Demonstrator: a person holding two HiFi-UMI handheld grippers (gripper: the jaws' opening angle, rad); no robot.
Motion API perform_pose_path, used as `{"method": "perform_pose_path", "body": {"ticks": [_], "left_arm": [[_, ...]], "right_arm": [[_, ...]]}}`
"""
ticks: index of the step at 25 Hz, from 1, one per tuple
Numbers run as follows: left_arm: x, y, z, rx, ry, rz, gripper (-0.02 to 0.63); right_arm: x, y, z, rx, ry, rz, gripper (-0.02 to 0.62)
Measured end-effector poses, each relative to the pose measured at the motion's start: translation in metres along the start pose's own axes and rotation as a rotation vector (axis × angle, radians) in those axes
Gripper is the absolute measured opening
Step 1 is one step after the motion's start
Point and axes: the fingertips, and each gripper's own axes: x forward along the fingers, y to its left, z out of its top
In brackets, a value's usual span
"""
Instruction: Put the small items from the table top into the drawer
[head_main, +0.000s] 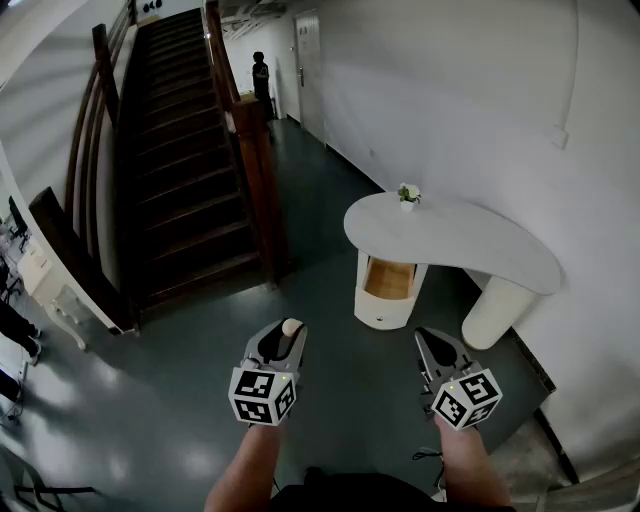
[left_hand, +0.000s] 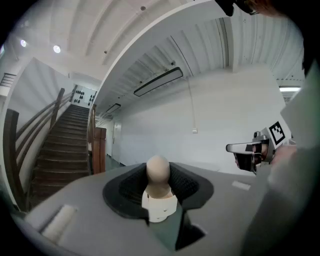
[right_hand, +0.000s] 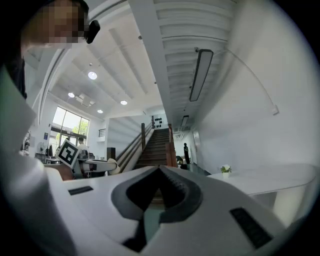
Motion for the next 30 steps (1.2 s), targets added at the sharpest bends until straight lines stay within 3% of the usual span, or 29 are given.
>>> {"method": "perform_pose_path", "body": {"ticks": [17, 30], "left_arm": [[0.015, -0.089, -0.01, 0.012, 0.018, -0.011, 0.138], [0.1, -0.112, -0.025, 0.008, 0.054, -0.086, 0.138]], "right_arm": [[-0.076, -0.043, -0.004, 0.06, 0.001, 0.021, 0.011], [-0.067, -0.108, -0.029, 0.111, 0.034, -0.022, 0.011]]}}
